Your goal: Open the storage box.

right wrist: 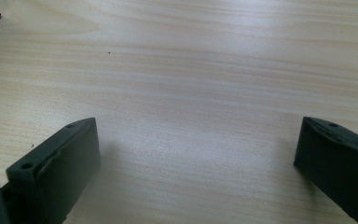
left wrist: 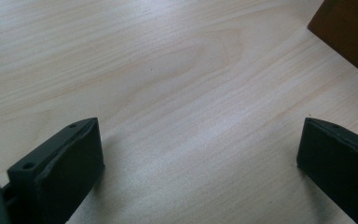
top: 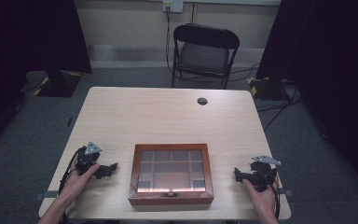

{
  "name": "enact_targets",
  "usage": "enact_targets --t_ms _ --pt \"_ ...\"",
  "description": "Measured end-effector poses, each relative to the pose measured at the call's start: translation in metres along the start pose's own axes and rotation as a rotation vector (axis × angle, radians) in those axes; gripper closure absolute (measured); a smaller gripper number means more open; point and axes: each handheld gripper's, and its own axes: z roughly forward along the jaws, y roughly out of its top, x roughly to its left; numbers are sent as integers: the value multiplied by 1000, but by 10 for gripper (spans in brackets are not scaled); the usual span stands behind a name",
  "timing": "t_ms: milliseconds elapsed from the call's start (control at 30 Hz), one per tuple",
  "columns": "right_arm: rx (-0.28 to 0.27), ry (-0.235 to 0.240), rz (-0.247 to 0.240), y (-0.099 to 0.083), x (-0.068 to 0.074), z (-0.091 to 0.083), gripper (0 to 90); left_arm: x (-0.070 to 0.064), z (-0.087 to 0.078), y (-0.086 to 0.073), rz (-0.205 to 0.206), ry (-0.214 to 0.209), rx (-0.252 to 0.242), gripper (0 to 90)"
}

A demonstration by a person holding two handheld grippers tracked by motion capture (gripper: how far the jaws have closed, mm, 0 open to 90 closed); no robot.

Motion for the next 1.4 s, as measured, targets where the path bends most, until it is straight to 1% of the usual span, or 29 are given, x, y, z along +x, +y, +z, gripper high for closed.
enact_targets --t_ms 200,233,267,300,333,400,433,467,500,533,567,600,633,667,767,800,833,867,900,933,967,1033,1067,1100,1133,1167,1233,1300,1400 --pt "-3 9 -6 0 -1 0 0 0 0 0 -1 0 0 0" --pt "-1 12 -7 0 -1 -1 7 0 0 0 0 0 0 0" --pt "4 19 -10 1 -1 -2 41 0 0 0 2 1 1 0" --pt "-4 36 -6 2 -2 -3 118 0 0 0 2 1 1 0" --pt "-18 66 -8 3 -3 -5 208 0 0 0 0 0 0 0" --pt "-8 99 -13 4 -3 -6 183 0 0 0 2 1 2 0" --pt "1 121 -12 5 -3 -6 205 0 0 0 2 1 2 0" --pt "7 133 -22 6 -2 -8 234 0 0 0 2 1 2 0" --pt "3 161 -38 7 -1 -9 256 0 0 0 2 1 2 0" --pt "-6 187 -44 8 1 -10 276 0 0 0 2 1 2 0" --pt "-12 201 -46 8 2 -11 289 0 0 0 2 1 2 0" --pt "-18 218 -58 10 4 -12 312 0 0 0 0 0 0 0" --pt "-25 225 -75 11 6 -13 328 0 0 0 -1 0 0 0" --pt "-33 224 -80 12 9 -14 329 0 0 0 -3 -2 -1 0" --pt "-68 281 -102 17 15 -19 391 -1 0 0 -9 4 -1 0" --pt "-90 325 -113 21 18 -23 415 -2 0 0 -11 6 -3 0" --pt "-100 348 -109 23 20 -25 437 -2 0 0 -11 6 -3 0" --pt "-104 367 -110 25 22 -27 459 -2 0 0 -11 6 -3 0" --pt "-104 367 -110 25 22 -27 459 -2 0 0 -11 6 -3 0" --pt "-114 398 -131 31 27 -34 464 -2 0 0 -11 6 -3 0" --pt "-114 398 -131 31 27 -34 464 -2 0 0 -11 6 -3 0" --pt "-133 459 -167 37 33 -40 487 -2 0 0 -11 6 -3 0" --pt "-127 484 -177 39 37 -43 491 -2 0 0 -10 6 -3 0" --pt "-129 513 -194 41 42 -44 515 -2 0 0 -11 6 -3 0" --pt "-126 544 -211 42 47 -46 528 -2 0 0 -11 5 -2 0" --pt "-122 562 -226 44 53 -47 530 -1 0 0 -9 5 -1 0" --pt "-128 622 -257 47 66 -49 574 -1 0 0 -10 4 -2 0" --pt "-133 660 -292 50 79 -51 595 -1 0 0 -10 5 -1 0" --pt "-138 731 -332 55 95 -54 636 -1 0 0 -10 4 -2 0"
